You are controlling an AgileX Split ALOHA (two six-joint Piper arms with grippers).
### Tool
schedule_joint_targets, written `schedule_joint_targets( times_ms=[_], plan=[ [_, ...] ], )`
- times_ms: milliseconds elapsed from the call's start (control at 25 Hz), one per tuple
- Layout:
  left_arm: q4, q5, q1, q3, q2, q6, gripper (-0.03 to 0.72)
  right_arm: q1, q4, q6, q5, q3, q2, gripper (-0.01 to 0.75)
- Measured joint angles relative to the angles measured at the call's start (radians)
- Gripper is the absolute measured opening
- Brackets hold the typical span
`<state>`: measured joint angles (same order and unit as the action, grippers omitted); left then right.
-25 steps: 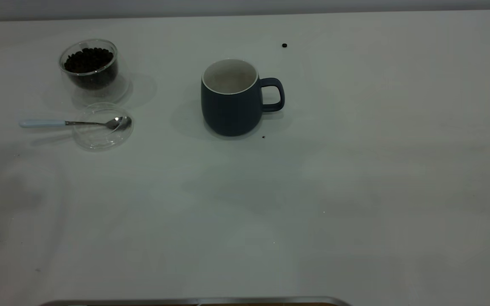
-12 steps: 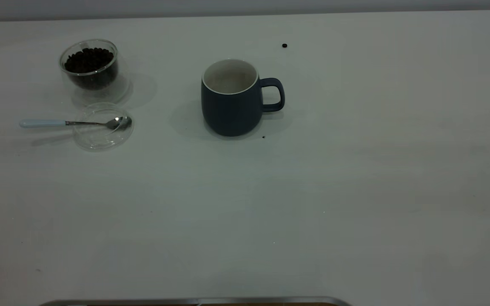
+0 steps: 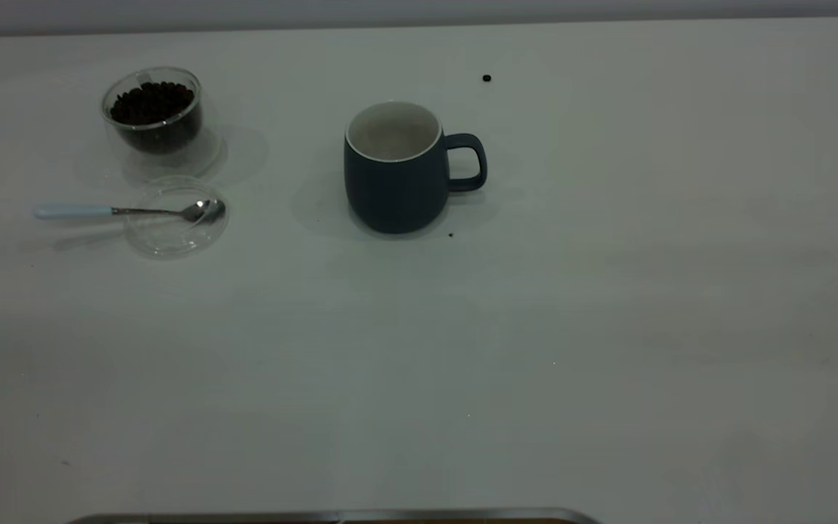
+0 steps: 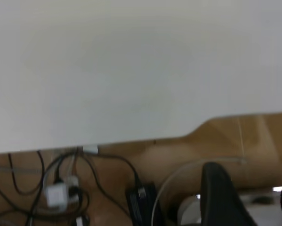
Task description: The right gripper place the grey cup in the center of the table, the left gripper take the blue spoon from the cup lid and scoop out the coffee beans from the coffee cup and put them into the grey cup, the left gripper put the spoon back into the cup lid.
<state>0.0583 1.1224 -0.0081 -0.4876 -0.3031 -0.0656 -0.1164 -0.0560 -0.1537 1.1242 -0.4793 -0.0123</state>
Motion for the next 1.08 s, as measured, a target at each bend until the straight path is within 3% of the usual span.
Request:
schedule_joint_targets(
  times_ms=[520, 1080],
  plan=[
    [0.001, 0.005, 0.0, 0.0, 0.307, 0.0, 0.387, 0.0, 0.0, 0.0, 0.0, 0.0, 0.0, 0.531],
    [0.001, 0.015, 0.0, 0.0, 0.32, 0.001, 0.387, 0.0, 0.0, 0.0, 0.001, 0.0, 0.0, 0.531]
  ],
)
